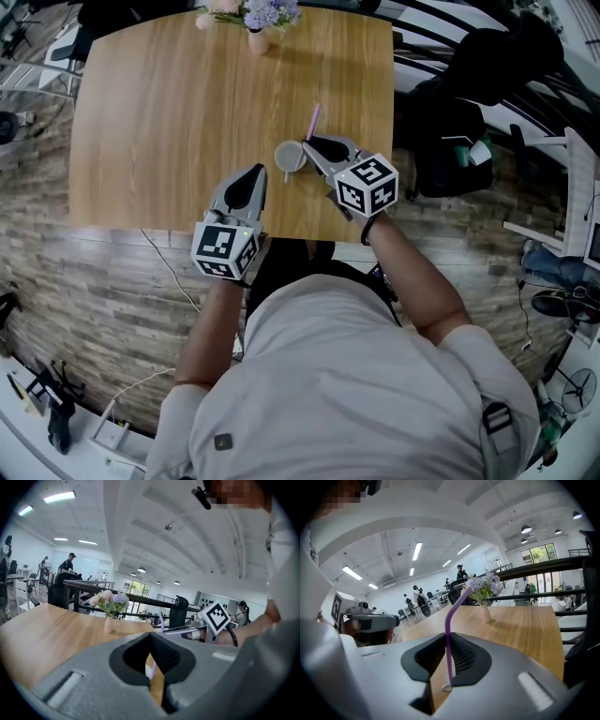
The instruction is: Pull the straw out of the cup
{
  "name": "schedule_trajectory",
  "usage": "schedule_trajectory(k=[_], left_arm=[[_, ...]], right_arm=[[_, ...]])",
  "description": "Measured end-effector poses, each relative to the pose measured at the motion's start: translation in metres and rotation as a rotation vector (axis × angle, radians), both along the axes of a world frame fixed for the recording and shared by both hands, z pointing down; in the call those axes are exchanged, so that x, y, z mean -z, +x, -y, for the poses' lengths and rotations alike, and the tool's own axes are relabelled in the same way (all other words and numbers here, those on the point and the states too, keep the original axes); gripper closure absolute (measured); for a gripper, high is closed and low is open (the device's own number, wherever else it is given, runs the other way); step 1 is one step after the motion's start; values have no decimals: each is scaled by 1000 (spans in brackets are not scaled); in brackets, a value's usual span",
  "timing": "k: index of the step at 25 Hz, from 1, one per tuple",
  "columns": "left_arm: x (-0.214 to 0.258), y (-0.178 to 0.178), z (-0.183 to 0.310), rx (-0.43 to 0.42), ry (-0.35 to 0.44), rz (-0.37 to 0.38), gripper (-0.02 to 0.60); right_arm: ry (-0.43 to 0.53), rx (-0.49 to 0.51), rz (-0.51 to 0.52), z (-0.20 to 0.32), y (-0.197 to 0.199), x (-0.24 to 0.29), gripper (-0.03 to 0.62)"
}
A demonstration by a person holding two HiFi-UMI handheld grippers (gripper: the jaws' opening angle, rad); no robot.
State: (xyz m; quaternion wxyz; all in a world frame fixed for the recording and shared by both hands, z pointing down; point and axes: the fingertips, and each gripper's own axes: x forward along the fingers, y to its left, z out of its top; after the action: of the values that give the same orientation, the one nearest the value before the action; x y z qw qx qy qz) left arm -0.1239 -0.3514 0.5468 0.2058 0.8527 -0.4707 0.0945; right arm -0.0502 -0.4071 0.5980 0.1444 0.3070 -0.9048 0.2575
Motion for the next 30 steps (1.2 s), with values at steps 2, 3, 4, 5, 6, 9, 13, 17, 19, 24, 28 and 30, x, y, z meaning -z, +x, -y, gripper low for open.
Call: schedule_trajectory(k=[2,3,4,5,6,9,13,17,19,24,28,30], left_arm=[[11,2,-10,8,20,2,577],[16,3,-14,12,28,1,577],[20,5,-19,15,37,1,577],[25,6,-23,20,45,0,577],[29,6,-27,24,54,-1,577],[43,10,-40,38,84,-1,577],[63,17,-57,56,127,3,577],[79,30,-76,67,156,7,577],[84,36,-86,73,164,6,577],[95,44,-115,103,187,10,577],[102,48,-141,141,191,12,577],[103,49,-152,158,185,15,577]], right_arm=[[21,1,8,-9,3,13,551],[33,1,13,-13,5,21,551],[46,2,18,-17,6,28,551],[60,3,23,-21,7,35,551],[75,5,27,-24,8,43,551],[112,10,40,-37,13,62,551],[148,17,56,-59,25,84,551],[163,21,84,-80,38,102,551],[177,31,91,-90,41,110,551],[207,59,110,-119,50,129,551],[215,86,129,-142,60,140,551],[213,98,136,-151,64,144,551]])
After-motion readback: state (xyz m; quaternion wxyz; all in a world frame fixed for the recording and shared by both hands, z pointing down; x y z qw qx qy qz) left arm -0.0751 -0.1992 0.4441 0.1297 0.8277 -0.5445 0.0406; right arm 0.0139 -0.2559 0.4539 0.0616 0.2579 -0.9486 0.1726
